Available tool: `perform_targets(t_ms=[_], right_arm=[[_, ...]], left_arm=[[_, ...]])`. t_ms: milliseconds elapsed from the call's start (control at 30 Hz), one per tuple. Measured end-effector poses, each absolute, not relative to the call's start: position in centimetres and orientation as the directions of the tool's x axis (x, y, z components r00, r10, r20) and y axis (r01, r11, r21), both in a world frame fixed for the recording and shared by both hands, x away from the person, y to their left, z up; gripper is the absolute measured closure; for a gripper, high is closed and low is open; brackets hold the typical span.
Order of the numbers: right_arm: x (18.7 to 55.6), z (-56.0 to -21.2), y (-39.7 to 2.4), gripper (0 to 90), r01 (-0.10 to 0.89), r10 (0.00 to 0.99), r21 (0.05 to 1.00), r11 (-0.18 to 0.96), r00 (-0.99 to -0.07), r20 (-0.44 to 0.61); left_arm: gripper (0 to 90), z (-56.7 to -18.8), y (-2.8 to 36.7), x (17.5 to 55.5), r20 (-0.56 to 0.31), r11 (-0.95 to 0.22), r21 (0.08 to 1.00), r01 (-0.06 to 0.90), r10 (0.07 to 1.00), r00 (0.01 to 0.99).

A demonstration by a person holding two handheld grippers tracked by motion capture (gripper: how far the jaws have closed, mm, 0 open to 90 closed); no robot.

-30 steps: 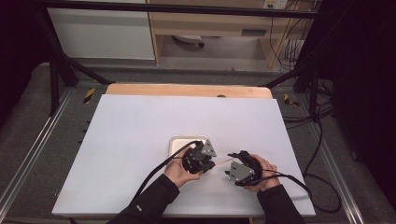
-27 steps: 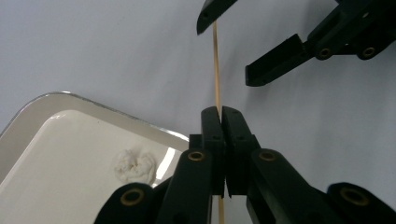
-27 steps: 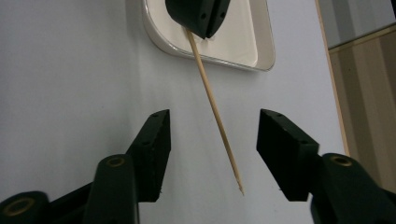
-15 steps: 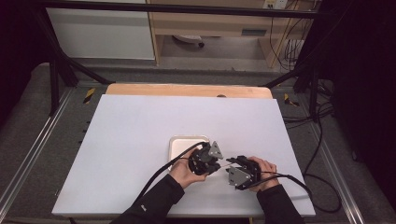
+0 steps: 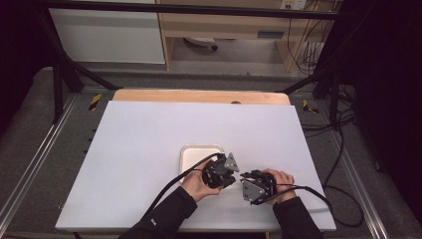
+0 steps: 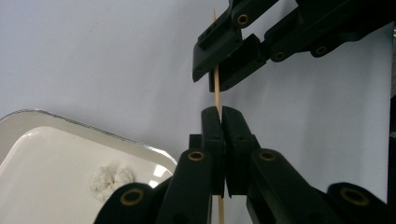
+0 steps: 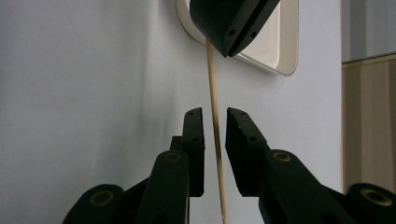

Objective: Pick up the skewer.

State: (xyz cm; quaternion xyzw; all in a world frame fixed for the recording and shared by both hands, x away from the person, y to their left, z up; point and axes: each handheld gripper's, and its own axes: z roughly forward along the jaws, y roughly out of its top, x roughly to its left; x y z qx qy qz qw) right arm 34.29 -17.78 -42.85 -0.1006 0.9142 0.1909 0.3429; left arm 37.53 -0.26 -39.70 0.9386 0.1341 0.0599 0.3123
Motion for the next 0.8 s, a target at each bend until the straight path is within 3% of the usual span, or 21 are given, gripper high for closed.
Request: perform_targets(t_ms=[667, 800], right_arm=[[34.13, -42.85, -17.61, 88.9, -0.357, -0.112, 0.236, 0.904, -0.729, -0.675], [34.12, -42.75, -17.62, 88.9, -0.355, -0.120, 0.221, 0.909, -0.728, -0.675]], left_arm=[[88.6, -39.77, -0.16, 37.64, 0.030, -0.771, 0.605, 0.202, 0.276, 0.961], [82.2, -39.58, 0.01, 37.71, 0.039, -0.777, 0.599, 0.195, 0.272, 0.962]])
